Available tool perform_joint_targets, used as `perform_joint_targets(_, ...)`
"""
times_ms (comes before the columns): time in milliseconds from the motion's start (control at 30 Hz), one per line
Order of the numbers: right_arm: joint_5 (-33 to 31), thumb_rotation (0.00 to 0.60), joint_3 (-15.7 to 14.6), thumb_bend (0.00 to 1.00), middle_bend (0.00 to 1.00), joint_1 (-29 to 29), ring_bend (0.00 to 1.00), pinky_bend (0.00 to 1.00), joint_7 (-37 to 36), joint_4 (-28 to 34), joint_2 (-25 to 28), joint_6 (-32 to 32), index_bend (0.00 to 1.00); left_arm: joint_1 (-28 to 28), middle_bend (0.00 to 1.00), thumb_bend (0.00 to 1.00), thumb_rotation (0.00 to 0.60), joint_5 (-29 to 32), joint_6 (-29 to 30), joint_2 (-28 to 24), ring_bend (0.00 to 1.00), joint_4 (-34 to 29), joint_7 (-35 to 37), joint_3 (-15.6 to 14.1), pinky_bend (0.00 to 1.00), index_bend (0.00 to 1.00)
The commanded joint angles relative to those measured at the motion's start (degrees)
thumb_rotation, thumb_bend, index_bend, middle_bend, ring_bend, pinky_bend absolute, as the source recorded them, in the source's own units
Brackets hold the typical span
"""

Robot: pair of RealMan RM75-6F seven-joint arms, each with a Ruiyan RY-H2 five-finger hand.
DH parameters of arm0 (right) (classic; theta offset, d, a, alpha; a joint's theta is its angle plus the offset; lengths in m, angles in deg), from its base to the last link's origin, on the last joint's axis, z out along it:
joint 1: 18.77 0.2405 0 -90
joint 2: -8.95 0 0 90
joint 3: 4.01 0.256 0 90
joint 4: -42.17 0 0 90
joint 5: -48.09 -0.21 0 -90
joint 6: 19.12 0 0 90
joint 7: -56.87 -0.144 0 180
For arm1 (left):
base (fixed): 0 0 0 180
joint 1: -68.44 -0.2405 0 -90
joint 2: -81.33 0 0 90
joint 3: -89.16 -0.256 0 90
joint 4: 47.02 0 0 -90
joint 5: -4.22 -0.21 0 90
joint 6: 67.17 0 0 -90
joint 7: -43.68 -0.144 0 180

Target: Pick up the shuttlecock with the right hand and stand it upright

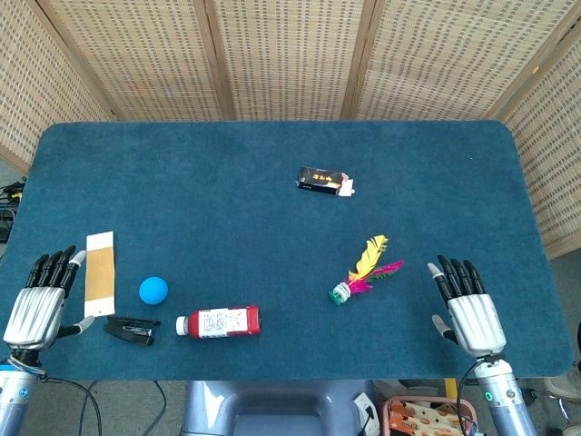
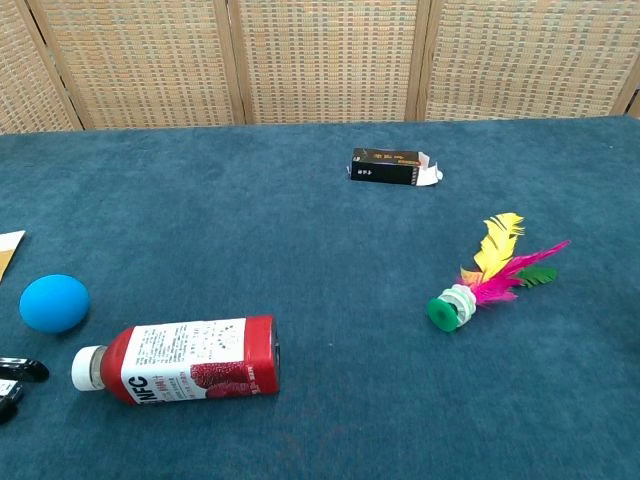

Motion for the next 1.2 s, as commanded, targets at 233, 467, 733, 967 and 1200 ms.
perform_joint_targets(233, 0.4, 0.600, -0.2, 0.22, 0.00, 0.0, 0.00, 0.00, -0.3, -0.1, -0.1, 0.1, 0.01, -0.2, 0.00, 0.08, 0.600, -0.1, 0.3, -0.2, 0.00, -0.2, 0.2, -0.1, 0.00, 0.00)
perform_joint_targets(467, 0.5, 0.600, -0.1, 0.22, 0.00, 0.0, 0.00, 0.00, -0.3, 0.1, -0.2, 0.2, 0.01, -0.1, 0.00, 0.08, 0.600, -0.2, 0.3, -0.4, 0.00, -0.3, 0.6, 0.1, 0.00, 0.00)
perform_joint_targets(733, 0.8, 0.600, -0.2, 0.22, 0.00, 0.0, 0.00, 0.00, 0.0, 0.1, -0.4, 0.5, 0.01, 0.0, 0.00, 0.08, 0.600, 0.0, 0.1, -0.4, 0.00, -0.2, 0.7, 0.2, 0.00, 0.00)
perform_joint_targets(967, 0.9, 0.600, -0.3, 0.22, 0.00, 0.3, 0.00, 0.00, 0.1, 0.0, -0.8, 1.0, 0.01, -0.1, 0.00, 0.08, 0.600, -0.1, 0.2, -0.4, 0.00, -0.4, 0.5, 0.1, 0.00, 0.00)
perform_joint_targets(1200, -0.2, 0.600, 1.2, 0.22, 0.00, 2.1, 0.00, 0.00, -1.7, -1.9, -2.9, 3.3, 0.05, -0.1, 0.00, 0.08, 0.600, -0.2, 0.2, -0.3, 0.00, -0.5, 0.3, 0.1, 0.00, 0.00)
